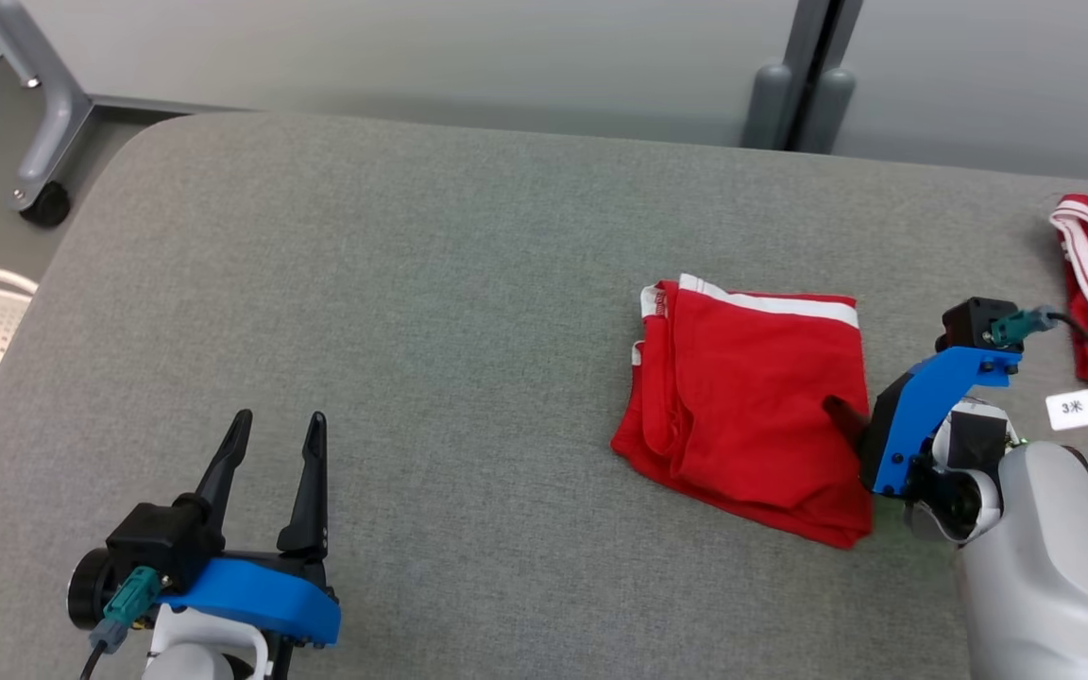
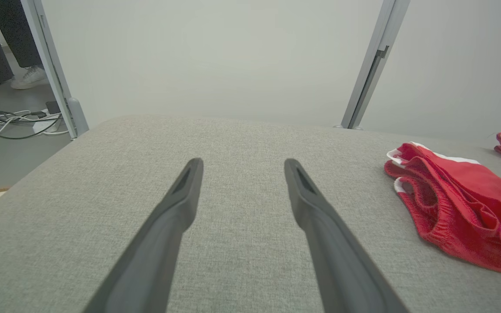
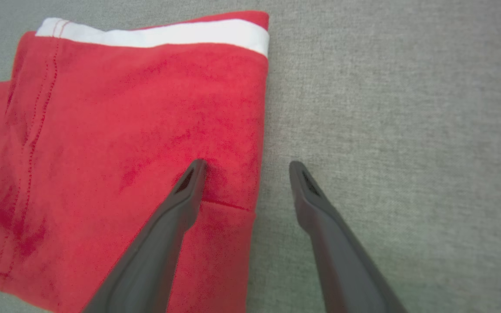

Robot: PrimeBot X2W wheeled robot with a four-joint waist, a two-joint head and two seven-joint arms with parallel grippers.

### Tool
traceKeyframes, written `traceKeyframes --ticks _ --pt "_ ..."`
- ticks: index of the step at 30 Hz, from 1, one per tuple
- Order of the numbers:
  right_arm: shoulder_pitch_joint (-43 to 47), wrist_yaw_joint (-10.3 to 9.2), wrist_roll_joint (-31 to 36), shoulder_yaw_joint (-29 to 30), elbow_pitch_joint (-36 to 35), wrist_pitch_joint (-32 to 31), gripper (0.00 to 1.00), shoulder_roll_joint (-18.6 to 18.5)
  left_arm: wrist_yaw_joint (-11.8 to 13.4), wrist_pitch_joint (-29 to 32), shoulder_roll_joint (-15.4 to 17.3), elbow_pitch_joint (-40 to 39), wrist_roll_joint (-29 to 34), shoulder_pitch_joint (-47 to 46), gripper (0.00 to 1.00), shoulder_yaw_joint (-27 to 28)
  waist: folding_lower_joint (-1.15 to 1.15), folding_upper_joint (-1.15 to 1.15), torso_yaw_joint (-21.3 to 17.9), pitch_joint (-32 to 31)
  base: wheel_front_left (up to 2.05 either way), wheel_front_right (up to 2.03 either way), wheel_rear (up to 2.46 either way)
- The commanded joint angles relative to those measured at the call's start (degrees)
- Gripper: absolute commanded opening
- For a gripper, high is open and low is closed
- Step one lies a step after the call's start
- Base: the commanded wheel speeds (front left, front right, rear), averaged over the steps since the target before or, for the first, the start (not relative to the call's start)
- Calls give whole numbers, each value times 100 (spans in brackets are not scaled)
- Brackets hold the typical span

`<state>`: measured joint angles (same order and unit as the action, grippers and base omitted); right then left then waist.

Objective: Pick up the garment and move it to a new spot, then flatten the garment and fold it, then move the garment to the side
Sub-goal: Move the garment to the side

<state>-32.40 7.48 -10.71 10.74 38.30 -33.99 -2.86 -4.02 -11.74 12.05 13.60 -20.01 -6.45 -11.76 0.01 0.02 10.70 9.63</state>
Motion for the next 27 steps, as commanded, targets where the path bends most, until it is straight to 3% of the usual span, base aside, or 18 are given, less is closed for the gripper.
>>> traceKeyframes --ticks 1,7,11,12,13,20,27 --pt "-150 2 142 67 184 -21 100 -7 -25 -54 -13 39 -14 -138 100 -12 -1 -2 108 110 0 0 0" --pt "-347 2 184 206 898 71 100 2 -48 -134 -54 139 -66 -251 100 -23 -1 -2 203 203 0 0 0" --pt "-431 9 -22 -101 1334 -80 100 63 -37 -167 -73 194 -75 -287 100 -51 -1 -2 229 224 0 0 0" --pt "-444 10 -55 -195 1376 -100 42 74 -33 -182 -78 201 -80 -291 100 -51 -1 -2 225 232 0 0 0" --pt "-476 10 -39 -340 1371 -97 0 77 -29 -194 -83 211 -85 -295 100 -54 -1 -2 219 239 0 0 0" --pt "-867 1 371 -986 905 75 0 -272 -15 -246 -100 230 -105 -291 100 -46 -1 -2 109 292 0 0 0" --pt "-1637 1 30 -2621 60 -166 0 -1148 -30 -304 -136 105 -143 -394 100 27 -1 -2 -220 495 0 0 0"
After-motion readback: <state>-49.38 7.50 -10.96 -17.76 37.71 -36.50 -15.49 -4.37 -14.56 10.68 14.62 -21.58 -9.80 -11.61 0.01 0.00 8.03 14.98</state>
